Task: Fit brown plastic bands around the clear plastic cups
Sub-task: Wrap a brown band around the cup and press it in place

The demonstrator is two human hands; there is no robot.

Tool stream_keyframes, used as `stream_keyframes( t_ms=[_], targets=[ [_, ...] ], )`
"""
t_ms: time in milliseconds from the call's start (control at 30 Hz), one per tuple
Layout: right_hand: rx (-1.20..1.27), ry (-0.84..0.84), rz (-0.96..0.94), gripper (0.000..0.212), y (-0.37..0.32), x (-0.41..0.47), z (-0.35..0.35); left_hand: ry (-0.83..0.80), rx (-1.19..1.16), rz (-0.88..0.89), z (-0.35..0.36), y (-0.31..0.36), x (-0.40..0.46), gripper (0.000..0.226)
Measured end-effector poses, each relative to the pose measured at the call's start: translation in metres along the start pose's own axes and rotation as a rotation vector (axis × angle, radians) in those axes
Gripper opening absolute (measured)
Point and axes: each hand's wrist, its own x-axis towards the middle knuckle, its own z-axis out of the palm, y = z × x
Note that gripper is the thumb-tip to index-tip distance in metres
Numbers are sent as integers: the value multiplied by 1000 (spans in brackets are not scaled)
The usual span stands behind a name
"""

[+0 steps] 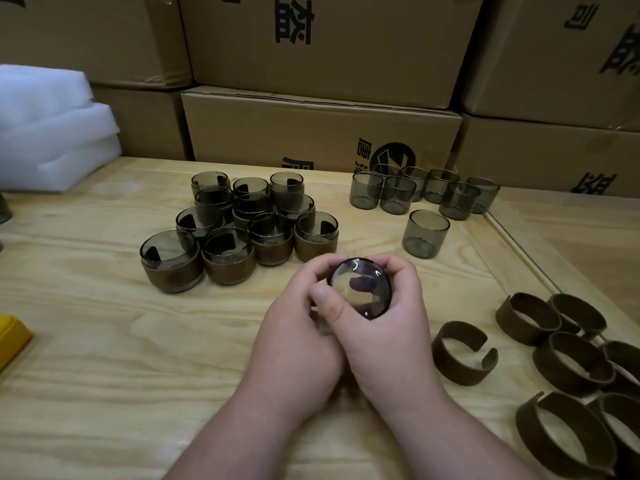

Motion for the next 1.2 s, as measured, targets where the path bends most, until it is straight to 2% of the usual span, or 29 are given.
stream_keyframes(
  t_ms=[167, 500, 667, 767, 967, 1100, 1200],
  targets=[
    [-96, 65, -6, 73, 1, 1, -4, -2, 97, 44, 0, 5, -2, 74],
    [-69, 302, 4, 46, 2, 9, -7, -37, 164, 95, 1, 8, -5, 76],
    [73, 373, 51, 38, 6, 9, -10, -46, 192, 93, 2, 6, -5, 85],
    [156, 379, 2, 37, 4, 9, -12, -59, 141, 70, 1, 5, -4, 78],
    [193, 204, -95, 25, 1, 2, -9, 3, -103, -52, -2, 5, -1, 69],
    [266, -48, -136, 43, -4, -6, -7, 125, -267, -123, -6, 6, 2, 65],
    [311, -159, -125, 54, -4, -10, -6, 158, -366, -149, -7, 7, 2, 72]
  ],
)
